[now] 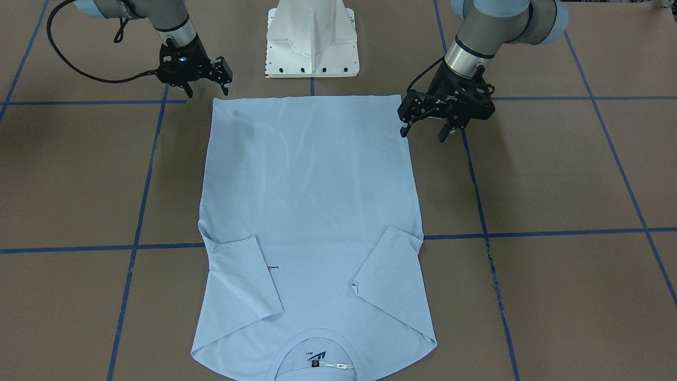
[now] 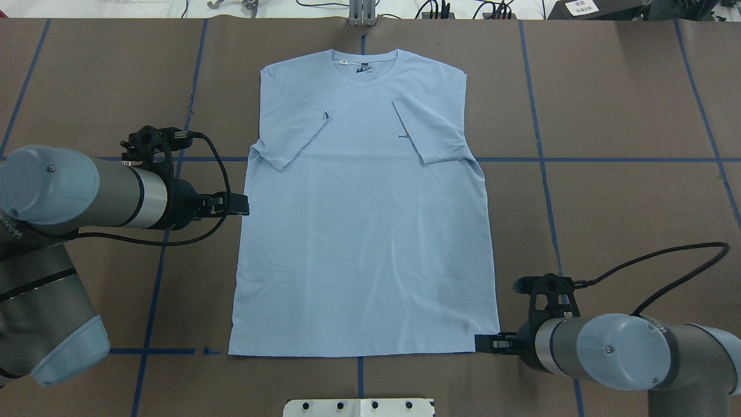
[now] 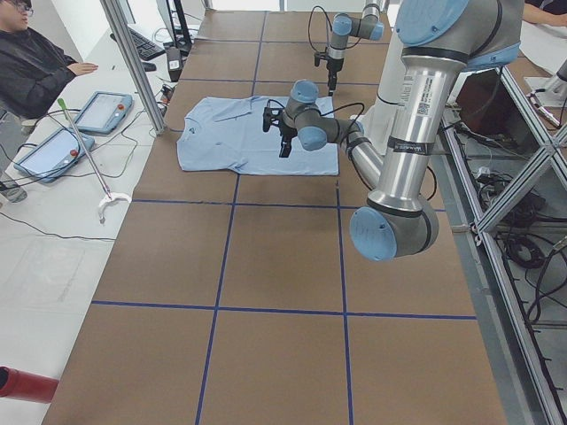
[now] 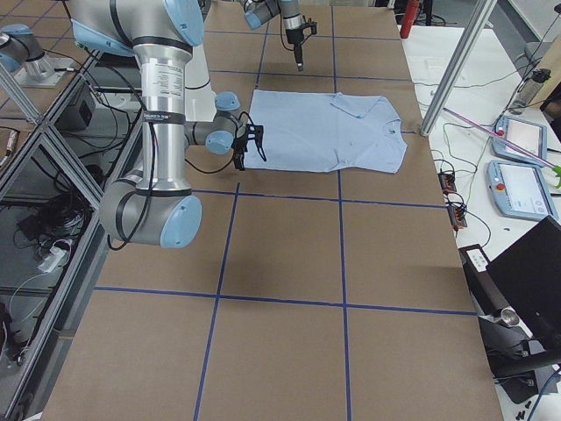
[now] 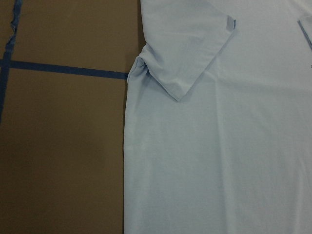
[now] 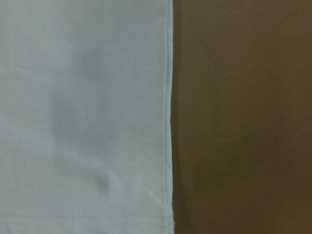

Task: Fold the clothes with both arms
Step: 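Move the right gripper to the hem corner nearest the robot while the left withdraws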

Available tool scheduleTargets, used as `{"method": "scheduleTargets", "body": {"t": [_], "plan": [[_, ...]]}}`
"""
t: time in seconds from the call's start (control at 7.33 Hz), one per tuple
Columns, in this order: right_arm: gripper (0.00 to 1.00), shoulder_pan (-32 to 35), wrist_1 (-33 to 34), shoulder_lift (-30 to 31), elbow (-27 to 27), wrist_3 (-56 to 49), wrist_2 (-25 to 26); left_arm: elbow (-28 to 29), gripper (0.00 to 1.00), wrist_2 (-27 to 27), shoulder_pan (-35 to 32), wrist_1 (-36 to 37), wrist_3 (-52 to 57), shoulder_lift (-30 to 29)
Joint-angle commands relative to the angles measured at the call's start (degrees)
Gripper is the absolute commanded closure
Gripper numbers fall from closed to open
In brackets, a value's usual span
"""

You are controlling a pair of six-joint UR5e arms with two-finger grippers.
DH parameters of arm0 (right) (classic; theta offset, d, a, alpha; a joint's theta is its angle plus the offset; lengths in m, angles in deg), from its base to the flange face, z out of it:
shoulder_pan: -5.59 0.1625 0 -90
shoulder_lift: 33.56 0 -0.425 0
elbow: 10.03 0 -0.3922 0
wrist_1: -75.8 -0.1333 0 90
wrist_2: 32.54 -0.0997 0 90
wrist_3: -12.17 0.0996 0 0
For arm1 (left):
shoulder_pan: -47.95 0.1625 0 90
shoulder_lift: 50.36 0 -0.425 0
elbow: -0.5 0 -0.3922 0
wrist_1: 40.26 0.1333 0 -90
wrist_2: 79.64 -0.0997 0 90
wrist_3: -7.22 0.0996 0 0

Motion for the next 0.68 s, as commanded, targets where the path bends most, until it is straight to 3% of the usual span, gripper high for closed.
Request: {"method": "scheduleTargets", "body": {"t": [0.0,0.41,0.55], "plan": [[0.0,-0.5,1.1,-3.8,3.7,0.1,0.1,-0.1,0.0,-0.1,0.1,0.0,0.0,-0.4],[0.05,-0.2,1.6,-3.8,3.8,0.1,0.1,-0.4,0.0,-0.1,0.1,0.0,0.0,-0.6],[0.22,0.0,1.6,-3.7,3.8,0.1,0.0,-0.4,0.0,-0.1,0.1,0.0,0.0,-0.7]]}}
